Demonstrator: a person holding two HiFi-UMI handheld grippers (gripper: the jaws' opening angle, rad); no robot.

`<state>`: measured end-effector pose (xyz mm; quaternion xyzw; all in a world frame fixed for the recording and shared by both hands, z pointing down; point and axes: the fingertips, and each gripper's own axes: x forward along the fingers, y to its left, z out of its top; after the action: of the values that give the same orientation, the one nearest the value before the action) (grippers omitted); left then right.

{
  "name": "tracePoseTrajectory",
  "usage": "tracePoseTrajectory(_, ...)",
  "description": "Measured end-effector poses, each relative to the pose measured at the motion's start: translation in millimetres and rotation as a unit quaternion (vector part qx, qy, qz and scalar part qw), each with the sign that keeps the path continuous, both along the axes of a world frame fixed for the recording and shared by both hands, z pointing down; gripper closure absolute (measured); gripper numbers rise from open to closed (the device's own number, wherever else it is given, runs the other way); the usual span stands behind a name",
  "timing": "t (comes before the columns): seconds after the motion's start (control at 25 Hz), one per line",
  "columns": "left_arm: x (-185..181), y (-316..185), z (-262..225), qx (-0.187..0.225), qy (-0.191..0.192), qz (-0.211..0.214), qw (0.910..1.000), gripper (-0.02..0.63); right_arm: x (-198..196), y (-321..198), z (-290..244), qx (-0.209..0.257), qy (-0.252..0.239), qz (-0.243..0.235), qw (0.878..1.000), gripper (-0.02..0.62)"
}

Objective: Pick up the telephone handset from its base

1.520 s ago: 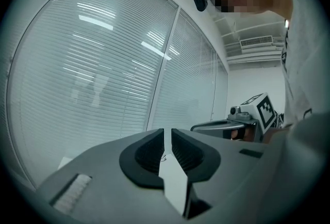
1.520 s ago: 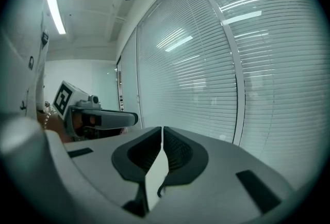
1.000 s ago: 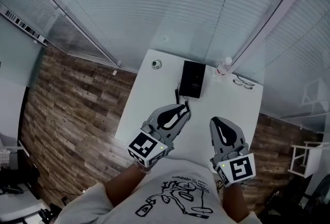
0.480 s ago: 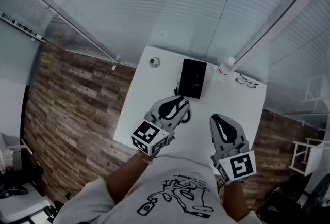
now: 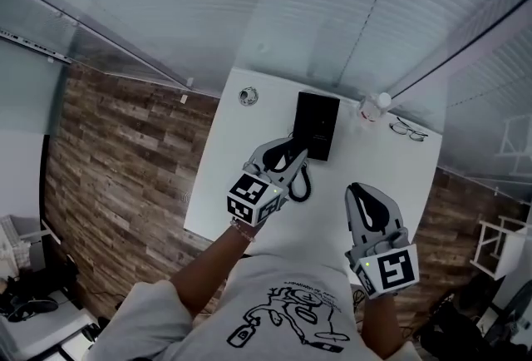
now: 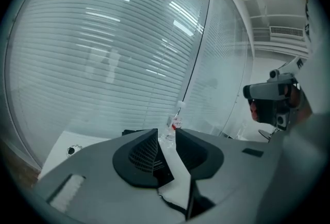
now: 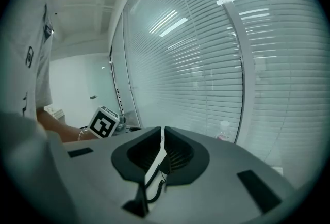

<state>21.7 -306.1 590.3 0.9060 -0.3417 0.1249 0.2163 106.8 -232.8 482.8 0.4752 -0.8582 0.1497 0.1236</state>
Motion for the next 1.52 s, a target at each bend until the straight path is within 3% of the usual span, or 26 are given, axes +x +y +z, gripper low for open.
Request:
tracePoseTrajectory(0.8, -6, -72, 147, -0.086, -0.024, -0.049, 0.9948, 0.48, 3, -22, 41, -0.049, -0.01, 0.01, 0.999, 0.583)
tracePoseTrajectory(0.96, -2, -75, 152, -0.095, -0.002, -0.044, 0.9945, 0.467, 5, -26, 44, -0.047, -0.008, 0.009, 0.999, 0.583)
tracePoseTrajectory(1.28, -7, -75, 141, -0.109, 0.028, -0.071, 0.991, 0.528, 5, -24, 43, -0.045, -0.007, 0.009, 0.999, 0.583)
tracePoseTrajectory(1.52, -11, -69, 119, -0.103, 0.038, -0.08, 0.9907, 0.535, 4, -18, 29, -0.031, -0.01, 0.009, 0.999, 0.583)
